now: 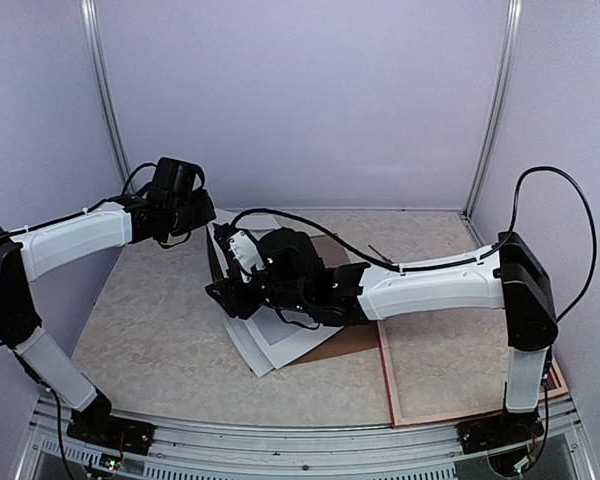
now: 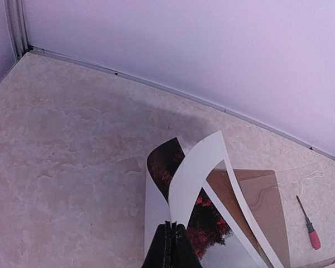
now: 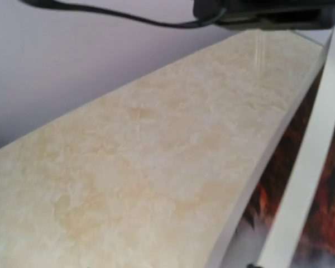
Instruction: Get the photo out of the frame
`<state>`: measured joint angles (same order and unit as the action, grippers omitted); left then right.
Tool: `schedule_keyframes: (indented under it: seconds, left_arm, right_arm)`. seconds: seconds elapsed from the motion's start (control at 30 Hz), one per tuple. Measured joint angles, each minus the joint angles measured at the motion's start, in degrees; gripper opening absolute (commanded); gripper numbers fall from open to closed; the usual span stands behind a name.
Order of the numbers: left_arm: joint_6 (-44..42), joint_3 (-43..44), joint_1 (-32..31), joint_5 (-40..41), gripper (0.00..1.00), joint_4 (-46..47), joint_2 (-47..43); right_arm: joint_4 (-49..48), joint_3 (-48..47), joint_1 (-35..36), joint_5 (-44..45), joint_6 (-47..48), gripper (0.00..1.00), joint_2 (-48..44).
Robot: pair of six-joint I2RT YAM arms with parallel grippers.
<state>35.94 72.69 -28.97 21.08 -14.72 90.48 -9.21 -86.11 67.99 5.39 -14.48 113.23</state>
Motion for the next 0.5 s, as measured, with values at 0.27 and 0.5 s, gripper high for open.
schedule_keyframes:
  seconds: [0.27, 0.5]
  left_arm:
    - [6.4, 0.7, -1.6, 1.6, 0.0, -2.8, -0.2]
    - [8.3, 0.7, -2.6, 1.9, 0.0, -3.5, -1.5]
  right_arm:
    - [-7.5, -0.2, 2.1, 5.4, 1.4, 0.58, 7.9]
    - [-9.0, -0.2, 2.1, 7.6, 1.5, 0.58, 11.2]
